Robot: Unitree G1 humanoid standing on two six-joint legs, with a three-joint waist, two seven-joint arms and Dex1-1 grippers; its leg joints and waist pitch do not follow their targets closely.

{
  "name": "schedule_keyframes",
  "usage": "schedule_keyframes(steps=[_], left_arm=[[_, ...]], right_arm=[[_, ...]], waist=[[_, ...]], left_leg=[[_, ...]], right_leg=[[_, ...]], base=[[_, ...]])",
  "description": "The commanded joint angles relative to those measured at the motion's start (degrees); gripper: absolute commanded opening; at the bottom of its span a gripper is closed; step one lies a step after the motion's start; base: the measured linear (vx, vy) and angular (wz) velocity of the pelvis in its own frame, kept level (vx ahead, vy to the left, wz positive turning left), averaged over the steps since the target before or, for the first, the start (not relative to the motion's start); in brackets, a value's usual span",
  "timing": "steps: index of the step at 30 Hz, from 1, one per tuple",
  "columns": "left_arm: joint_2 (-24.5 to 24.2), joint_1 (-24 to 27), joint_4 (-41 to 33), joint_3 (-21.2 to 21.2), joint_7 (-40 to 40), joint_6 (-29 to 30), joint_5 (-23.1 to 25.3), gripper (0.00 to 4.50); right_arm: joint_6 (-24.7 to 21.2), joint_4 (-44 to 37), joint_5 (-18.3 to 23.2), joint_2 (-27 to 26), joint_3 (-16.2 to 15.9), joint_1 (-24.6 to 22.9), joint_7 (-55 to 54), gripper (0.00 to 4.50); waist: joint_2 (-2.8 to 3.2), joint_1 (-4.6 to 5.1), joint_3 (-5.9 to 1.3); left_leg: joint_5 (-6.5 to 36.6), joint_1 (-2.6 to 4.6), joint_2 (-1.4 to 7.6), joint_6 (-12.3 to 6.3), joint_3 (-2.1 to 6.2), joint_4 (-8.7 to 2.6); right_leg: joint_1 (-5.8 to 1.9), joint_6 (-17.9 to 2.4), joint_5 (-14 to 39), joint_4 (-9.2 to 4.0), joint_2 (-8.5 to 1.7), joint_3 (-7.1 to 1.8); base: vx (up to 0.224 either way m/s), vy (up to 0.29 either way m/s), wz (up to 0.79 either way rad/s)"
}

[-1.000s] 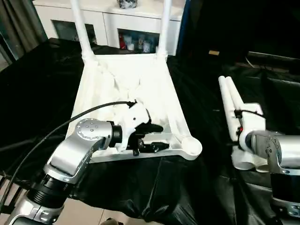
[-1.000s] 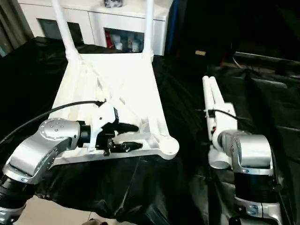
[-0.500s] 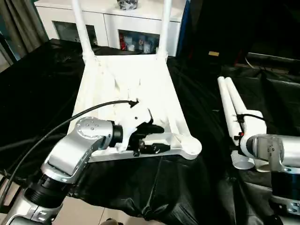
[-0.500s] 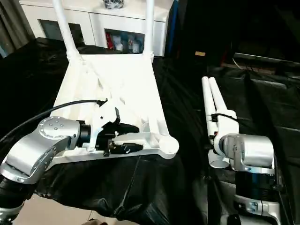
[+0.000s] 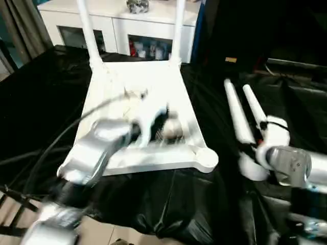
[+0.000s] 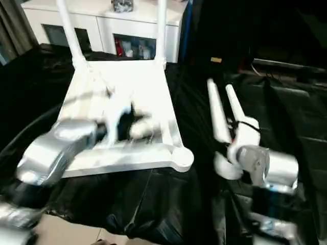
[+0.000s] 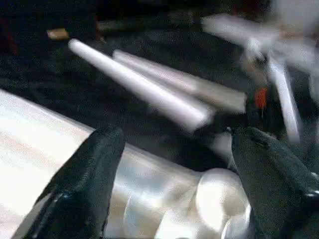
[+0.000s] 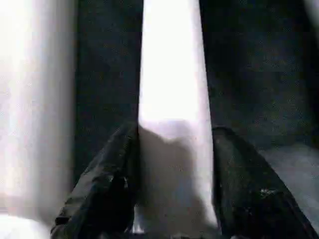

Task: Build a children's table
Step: Pick table leg

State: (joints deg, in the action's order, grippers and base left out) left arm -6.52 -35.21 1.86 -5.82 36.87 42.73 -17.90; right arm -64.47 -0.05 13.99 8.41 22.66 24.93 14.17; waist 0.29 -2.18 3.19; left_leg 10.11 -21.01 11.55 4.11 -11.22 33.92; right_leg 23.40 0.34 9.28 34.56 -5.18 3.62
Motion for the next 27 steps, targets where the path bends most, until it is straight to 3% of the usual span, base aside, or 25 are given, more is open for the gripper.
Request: schedule_keyframes(steps=[1, 2, 4, 9, 10, 13, 18, 19, 24, 27], left_arm=[[1.38, -1.07, 2.17, 2.31, -3.19, 1.9, -2.37, 4.26], [4.52, -2.49, 5.19, 4.8, -5.7, 3.31, -4.42, 4.47], [8.04, -4.35, 9.25, 7.97, -8.76, 3.76, -6.75, 4.5], [11.39, -6.7, 13.2, 11.83, -11.52, 3.54, -8.86, 4.5], [11.41, -6.73, 13.23, 11.85, -11.55, 3.54, -8.84, 4.5], [12.88, -7.57, 14.56, 14.17, -14.01, 2.76, -9.6, 4.5], [13.95, -8.62, 14.52, 16.86, -16.43, 3.42, -12.12, 4.5], [14.04, -8.72, 14.6, 17.07, -16.93, 3.3, -12.24, 4.21], [15.58, -9.84, 15.76, 20.2, -20.83, 2.18, -13.04, 3.94], [16.12, -10.04, 15.96, 20.77, -21.97, 1.53, -12.99, 3.68]], right_arm=[[2.79, -3.35, 2.2, 0.16, -0.7, 0.26, 2.11, 1.89], [5.71, -5.36, 3.23, -0.85, -2.55, -0.12, 4.13, 1.88], [8.82, -7.87, 4.85, -2.29, -4.68, -0.49, 6.87, 1.88], [10.59, -12.0, 6.62, -2.91, -9.97, -1.65, 11.39, 1.86], [10.62, -12.03, 6.63, -2.92, -10.02, -1.66, 11.42, 1.86], [12.5, -13.24, 5.88, -1.78, -15.33, -2.82, 13.73, 1.86], [15.65, -13.29, 4.31, -1.16, -18.91, -3.75, 14.63, 1.86], [15.87, -13.32, 4.22, -1.08, -19.23, -3.8, 14.64, 1.86], [18.4, -12.45, 2.32, -0.68, -22.04, -3.51, 13.6, 1.86], [19.4, -12.06, 1.41, -0.33, -23.57, -3.45, 13.29, 1.86]], waist=[[-0.42, -0.49, -4.17], [-0.18, -0.53, -4.24], [-0.58, -0.6, -4.36], [-0.64, -0.85, -4.46], [-0.55, -0.96, -4.44], [-0.56, -1.33, -4.36], [-0.64, -1.58, -4.22], [-0.64, -1.58, -4.22], [-0.71, -1.5, -4.21], [-1.07, -1.32, -4.25]], left_leg=[[10.84, 0.34, 0.55, 0.27, 0.62, -3.47], [10.36, 0.33, 0.58, 0.13, 0.62, -3.44], [8.63, 0.06, 0.45, -0.99, 0.52, -3.27], [6.6, 0.17, 0.73, -2.72, 0.63, -3.28], [6.54, 0.21, 0.77, -2.79, 0.61, -3.28], [6.56, 0.29, 0.89, -2.62, 0.6, -3.29], [7.88, 0.29, 0.89, -1.89, 0.56, -3.38], [7.88, 0.29, 0.89, -1.89, 0.56, -3.38], [7.92, 0.14, 0.8, -1.76, 0.64, -3.41], [7.56, 0.0, 0.74, -2.03, 0.58, -3.34]], right_leg=[[-2.92, -8.72, 16.7, -4.56, -1.92, -1.85], [-2.98, -9.04, 15.87, -4.48, -1.98, -1.88], [-3.24, -9.34, 13.92, -4.44, -1.92, -1.86], [-3.24, -10.65, 10.87, -4.19, -1.93, -1.85], [-3.21, -10.67, 10.76, -4.21, -1.93, -1.85], [-3.25, -10.53, 10.82, -4.24, -2.08, -1.88], [-3.1, -9.88, 13.29, -4.51, -2.23, -1.96], [-3.1, -9.88, 13.29, -4.51, -2.23, -1.96], [-3.16, -8.71, 13.83, -4.58, -2.18, -1.9], [-3.21, -8.49, 13.64, -4.56, -2.1, -1.9]], base=[[0.0, 0.0, 0.0], [0.0, 0.0, 0.0], [0.0, 0.0, 0.0], [0.0, 0.0, 0.0], [0.0, 0.0, 0.0], [0.0, 0.0, 0.0], [0.0, 0.0, 0.0], [0.0, 0.0, 0.0], [0.0, 0.0, 0.0], [0.0, 0.0, 0.0]])
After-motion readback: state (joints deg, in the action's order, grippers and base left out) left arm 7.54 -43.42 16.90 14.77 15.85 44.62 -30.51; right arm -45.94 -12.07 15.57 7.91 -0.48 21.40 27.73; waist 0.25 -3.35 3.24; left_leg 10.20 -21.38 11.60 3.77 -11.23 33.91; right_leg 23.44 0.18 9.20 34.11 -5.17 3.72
